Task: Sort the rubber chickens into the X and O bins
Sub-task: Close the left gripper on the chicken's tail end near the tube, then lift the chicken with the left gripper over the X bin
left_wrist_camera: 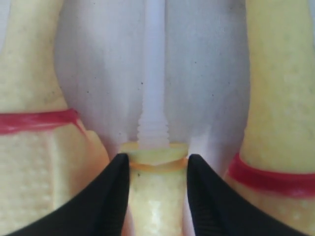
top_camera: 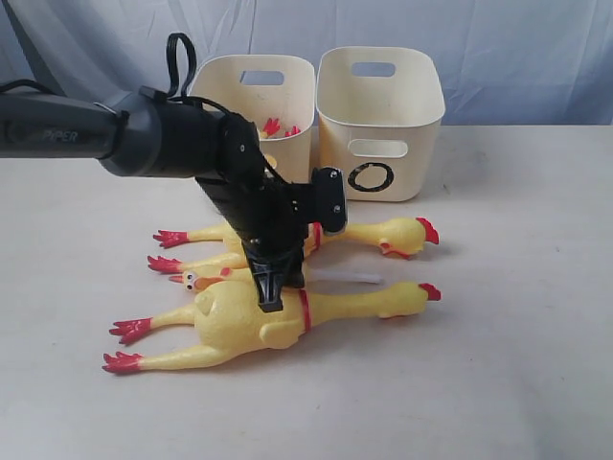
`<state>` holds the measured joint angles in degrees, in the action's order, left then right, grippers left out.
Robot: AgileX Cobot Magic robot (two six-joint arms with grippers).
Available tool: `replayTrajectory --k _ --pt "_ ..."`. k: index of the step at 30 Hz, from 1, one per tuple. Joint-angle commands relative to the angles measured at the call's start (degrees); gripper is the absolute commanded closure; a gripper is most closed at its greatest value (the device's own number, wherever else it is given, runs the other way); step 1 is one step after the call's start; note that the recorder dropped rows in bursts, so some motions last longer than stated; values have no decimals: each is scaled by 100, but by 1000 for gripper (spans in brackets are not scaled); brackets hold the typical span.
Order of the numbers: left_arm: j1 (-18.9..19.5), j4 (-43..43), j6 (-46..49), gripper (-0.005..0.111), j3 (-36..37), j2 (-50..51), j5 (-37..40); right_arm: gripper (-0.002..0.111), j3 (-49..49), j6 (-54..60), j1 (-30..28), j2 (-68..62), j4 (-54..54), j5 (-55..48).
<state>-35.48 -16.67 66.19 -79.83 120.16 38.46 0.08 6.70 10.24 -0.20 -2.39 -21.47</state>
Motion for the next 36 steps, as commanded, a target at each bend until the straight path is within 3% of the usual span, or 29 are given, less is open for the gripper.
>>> replayTrajectory --k 1,6,12,19,27,36 --pt "-8 111 -128 70 90 356 197 109 -8 6 21 20 -3 73" --pt "-8 127 -128 69 90 482 184 109 -8 6 21 20 -3 73" --pt "-8 169 -128 55 90 482 184 109 -8 6 21 20 -3 73" --pt "-8 169 -128 57 90 482 184 109 -8 6 21 20 -3 73" --pt "-8 169 -128 72 90 482 184 109 -8 6 21 20 -3 73" --pt "-8 207 -128 107 90 413 250 109 -8 6 21 20 -3 73"
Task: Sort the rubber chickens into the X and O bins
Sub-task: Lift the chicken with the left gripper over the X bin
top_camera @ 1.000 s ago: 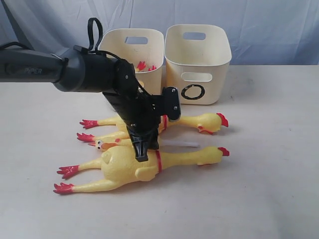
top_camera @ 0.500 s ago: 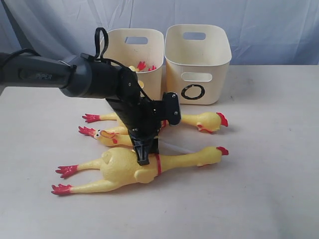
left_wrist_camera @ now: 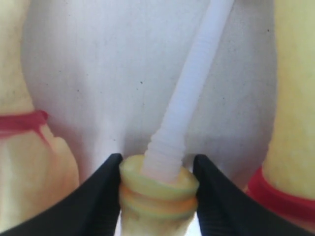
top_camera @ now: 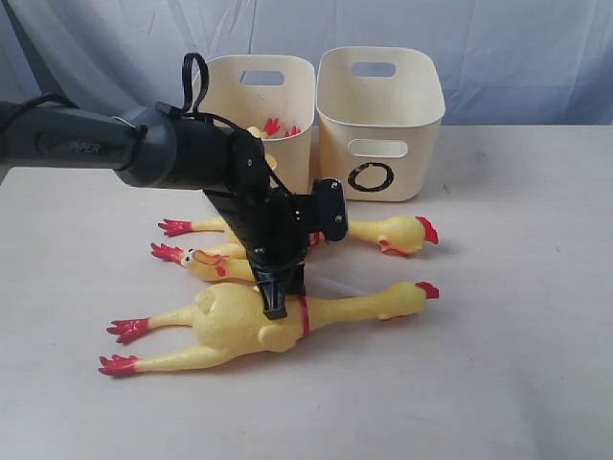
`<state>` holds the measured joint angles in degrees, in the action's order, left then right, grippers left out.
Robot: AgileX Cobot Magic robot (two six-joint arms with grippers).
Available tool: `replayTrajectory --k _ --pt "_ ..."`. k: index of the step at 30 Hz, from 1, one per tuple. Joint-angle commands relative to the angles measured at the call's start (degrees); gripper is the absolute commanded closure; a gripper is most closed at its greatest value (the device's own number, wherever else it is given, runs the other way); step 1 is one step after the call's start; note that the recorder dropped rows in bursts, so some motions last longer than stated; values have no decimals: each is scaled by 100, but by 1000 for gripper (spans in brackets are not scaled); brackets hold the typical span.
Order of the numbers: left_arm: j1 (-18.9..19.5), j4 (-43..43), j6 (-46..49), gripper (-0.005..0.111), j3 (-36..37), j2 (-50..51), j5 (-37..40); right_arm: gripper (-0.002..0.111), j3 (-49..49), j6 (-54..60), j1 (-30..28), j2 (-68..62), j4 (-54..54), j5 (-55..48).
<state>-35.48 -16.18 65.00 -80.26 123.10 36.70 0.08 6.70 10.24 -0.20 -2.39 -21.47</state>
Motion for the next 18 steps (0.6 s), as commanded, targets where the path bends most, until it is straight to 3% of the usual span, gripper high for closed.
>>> replayTrajectory --k 1,9,18 --pt "-8 169 -28 107 133 95 439 109 -8 6 21 20 -3 73" --pt "-8 228 -101 107 133 -489 449 109 -8 6 21 20 -3 73" --pt "-8 1044 -1373 107 -89 -759 440 109 -8 6 21 20 -3 73"
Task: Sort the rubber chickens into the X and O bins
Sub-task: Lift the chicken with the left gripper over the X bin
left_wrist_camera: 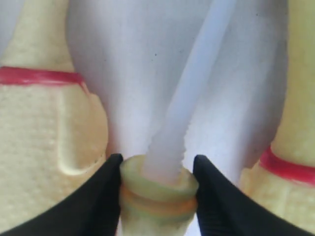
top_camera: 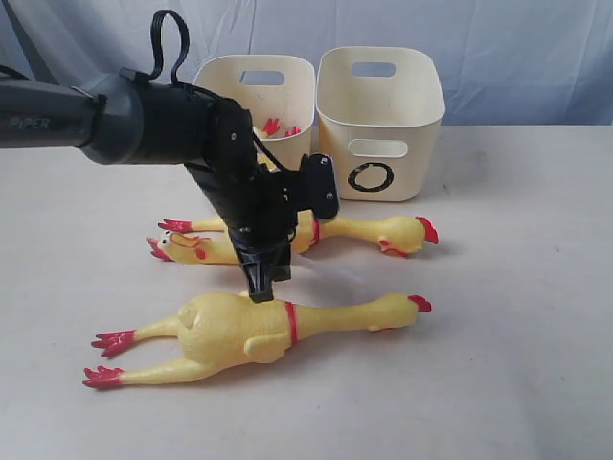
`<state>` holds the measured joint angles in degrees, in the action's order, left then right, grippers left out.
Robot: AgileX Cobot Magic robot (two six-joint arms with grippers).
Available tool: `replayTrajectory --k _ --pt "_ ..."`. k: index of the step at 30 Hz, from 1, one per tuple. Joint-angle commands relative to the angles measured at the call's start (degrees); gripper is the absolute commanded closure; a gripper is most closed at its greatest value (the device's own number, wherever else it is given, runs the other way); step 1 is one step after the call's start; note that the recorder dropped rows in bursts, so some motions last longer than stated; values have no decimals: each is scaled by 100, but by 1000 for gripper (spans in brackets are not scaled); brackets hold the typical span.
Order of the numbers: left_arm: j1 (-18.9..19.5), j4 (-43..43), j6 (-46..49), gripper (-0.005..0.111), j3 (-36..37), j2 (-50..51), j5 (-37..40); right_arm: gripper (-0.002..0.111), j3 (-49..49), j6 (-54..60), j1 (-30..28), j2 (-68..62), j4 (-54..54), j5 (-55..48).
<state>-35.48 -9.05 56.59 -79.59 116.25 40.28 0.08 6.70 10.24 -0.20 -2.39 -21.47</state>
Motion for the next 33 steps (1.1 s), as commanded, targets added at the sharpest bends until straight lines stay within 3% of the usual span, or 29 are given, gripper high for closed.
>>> replayTrajectory --k 1,11,20,27,33 --pt "-8 356 -613 107 -213 -113 106 109 -8 6 21 20 -3 73" --pt "-8 291 -1451 107 -450 -920 -173 109 -8 6 21 20 -3 73" --pt "-8 131 -1961 107 -450 -1691 -2005 109 -8 6 21 20 -3 73" --pt "-8 -734 -1961 107 -450 -1608 -3652 109 -8 6 21 20 -3 73" --pt "-8 -952 -2028 107 -450 -1296 -4852 109 -8 6 21 20 -3 73"
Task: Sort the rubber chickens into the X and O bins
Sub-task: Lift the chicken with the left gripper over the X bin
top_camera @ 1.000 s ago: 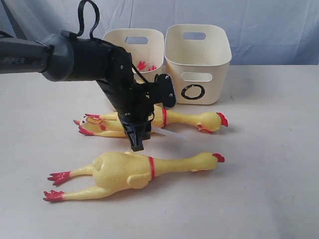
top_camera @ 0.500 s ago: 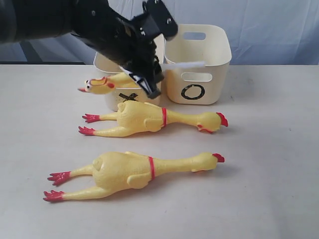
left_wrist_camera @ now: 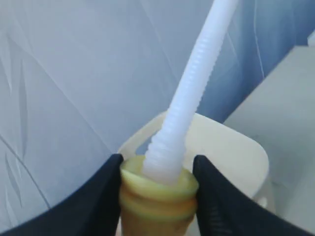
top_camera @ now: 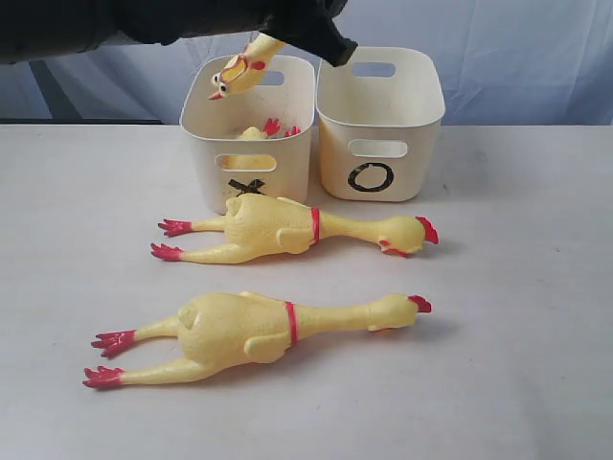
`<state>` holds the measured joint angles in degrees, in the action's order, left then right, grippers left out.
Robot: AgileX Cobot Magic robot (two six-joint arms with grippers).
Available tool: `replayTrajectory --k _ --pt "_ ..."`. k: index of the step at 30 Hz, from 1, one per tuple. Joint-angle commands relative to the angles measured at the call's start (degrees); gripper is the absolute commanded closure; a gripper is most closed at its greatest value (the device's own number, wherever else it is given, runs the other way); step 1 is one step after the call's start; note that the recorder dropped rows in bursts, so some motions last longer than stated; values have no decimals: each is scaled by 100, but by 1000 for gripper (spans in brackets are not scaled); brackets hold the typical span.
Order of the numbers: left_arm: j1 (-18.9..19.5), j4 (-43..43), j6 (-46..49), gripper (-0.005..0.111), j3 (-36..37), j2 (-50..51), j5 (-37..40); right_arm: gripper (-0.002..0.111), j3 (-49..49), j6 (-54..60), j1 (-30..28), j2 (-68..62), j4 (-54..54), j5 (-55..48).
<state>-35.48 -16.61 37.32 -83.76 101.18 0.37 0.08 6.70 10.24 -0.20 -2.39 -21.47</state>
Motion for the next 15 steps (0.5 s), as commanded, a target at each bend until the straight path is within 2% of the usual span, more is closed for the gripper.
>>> replayTrajectory --k 1,7,10,15 --pt "-8 -207 -141 107 -33 269 -1023 109 -8 6 21 20 -3 73" --pt "-8 -293 -284 107 -33 711 -2018 109 -8 6 21 20 -3 73" --pt "5 -606 -284 107 -33 846 -2376 109 -8 6 21 20 -3 73" --pt "288 -646 -614 107 -33 940 -2203 109 -8 6 21 20 -3 73"
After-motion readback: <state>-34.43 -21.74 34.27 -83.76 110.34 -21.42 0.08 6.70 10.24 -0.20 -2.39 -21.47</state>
